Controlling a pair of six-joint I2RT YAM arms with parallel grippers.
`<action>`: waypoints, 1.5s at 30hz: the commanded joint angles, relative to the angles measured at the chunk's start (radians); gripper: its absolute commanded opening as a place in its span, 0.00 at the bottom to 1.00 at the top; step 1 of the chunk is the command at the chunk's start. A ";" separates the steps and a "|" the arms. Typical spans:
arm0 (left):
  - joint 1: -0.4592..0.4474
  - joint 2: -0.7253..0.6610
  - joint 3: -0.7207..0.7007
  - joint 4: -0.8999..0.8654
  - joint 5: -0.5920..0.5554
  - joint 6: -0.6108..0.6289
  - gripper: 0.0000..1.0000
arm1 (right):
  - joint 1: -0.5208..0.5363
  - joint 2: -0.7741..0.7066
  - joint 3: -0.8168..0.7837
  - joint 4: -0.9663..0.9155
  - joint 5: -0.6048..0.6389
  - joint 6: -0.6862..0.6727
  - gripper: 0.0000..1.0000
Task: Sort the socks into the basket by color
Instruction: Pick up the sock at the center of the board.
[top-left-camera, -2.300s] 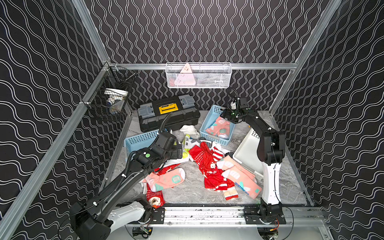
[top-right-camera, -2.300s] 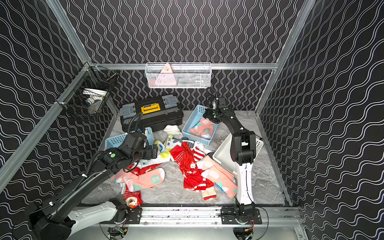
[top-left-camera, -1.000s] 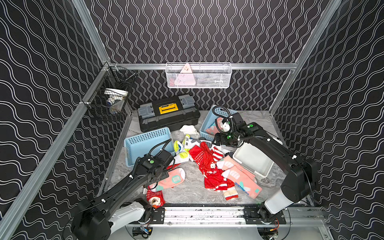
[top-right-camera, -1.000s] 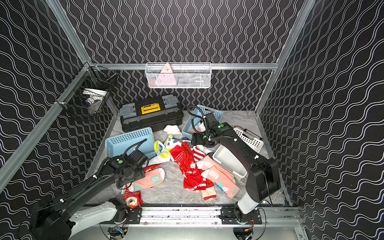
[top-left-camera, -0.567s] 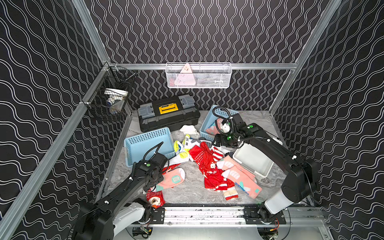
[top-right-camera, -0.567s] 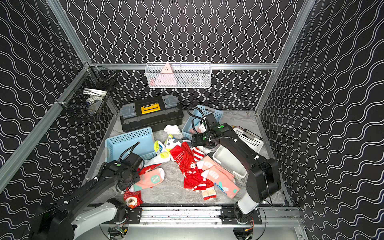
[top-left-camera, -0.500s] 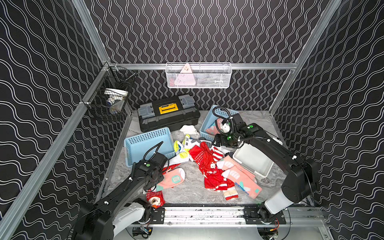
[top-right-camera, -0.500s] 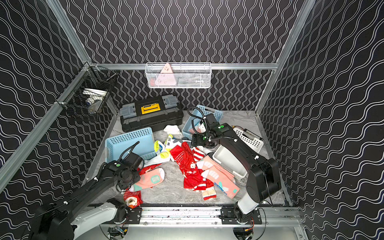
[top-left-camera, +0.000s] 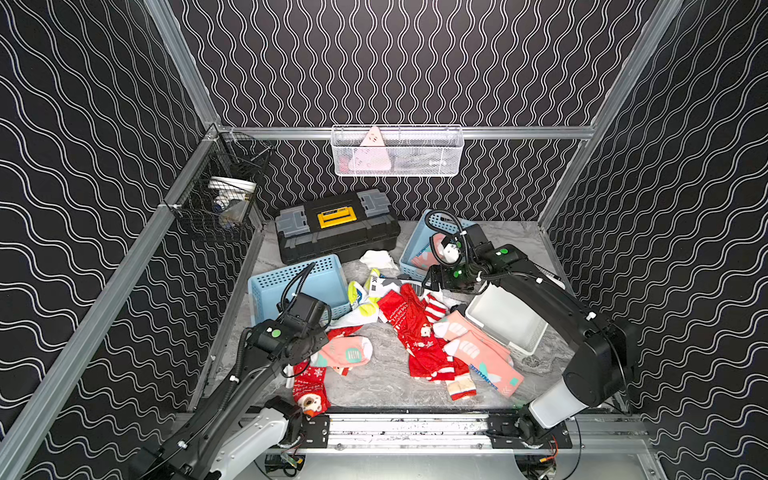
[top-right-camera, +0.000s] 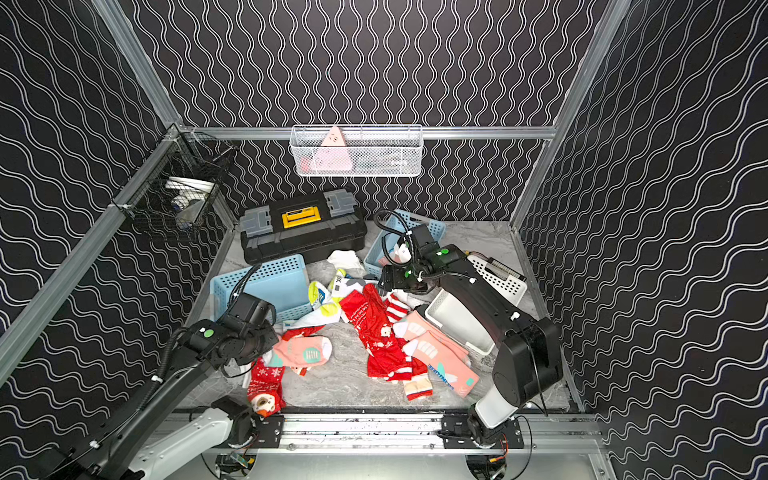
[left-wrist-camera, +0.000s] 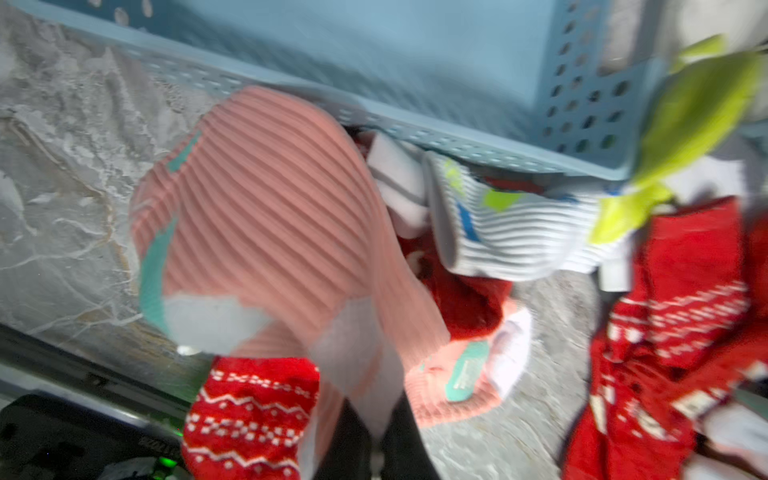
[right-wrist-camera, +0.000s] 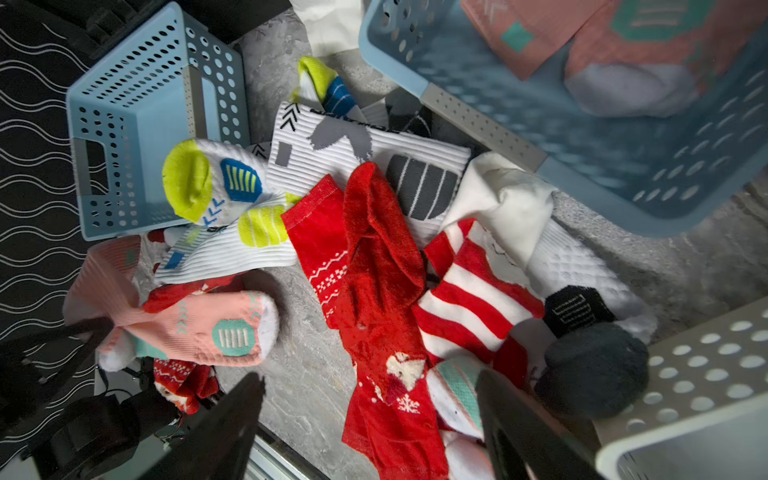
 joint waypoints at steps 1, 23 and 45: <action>0.001 -0.015 0.056 -0.005 0.089 0.069 0.00 | 0.012 -0.004 0.022 0.000 -0.056 -0.017 0.82; -0.001 0.131 0.272 0.388 0.699 0.220 0.00 | 0.099 -0.201 -0.101 0.347 -0.438 -0.064 0.81; -0.021 0.148 0.228 0.765 1.060 0.039 0.00 | 0.268 -0.315 -0.179 0.477 -0.172 -0.470 0.88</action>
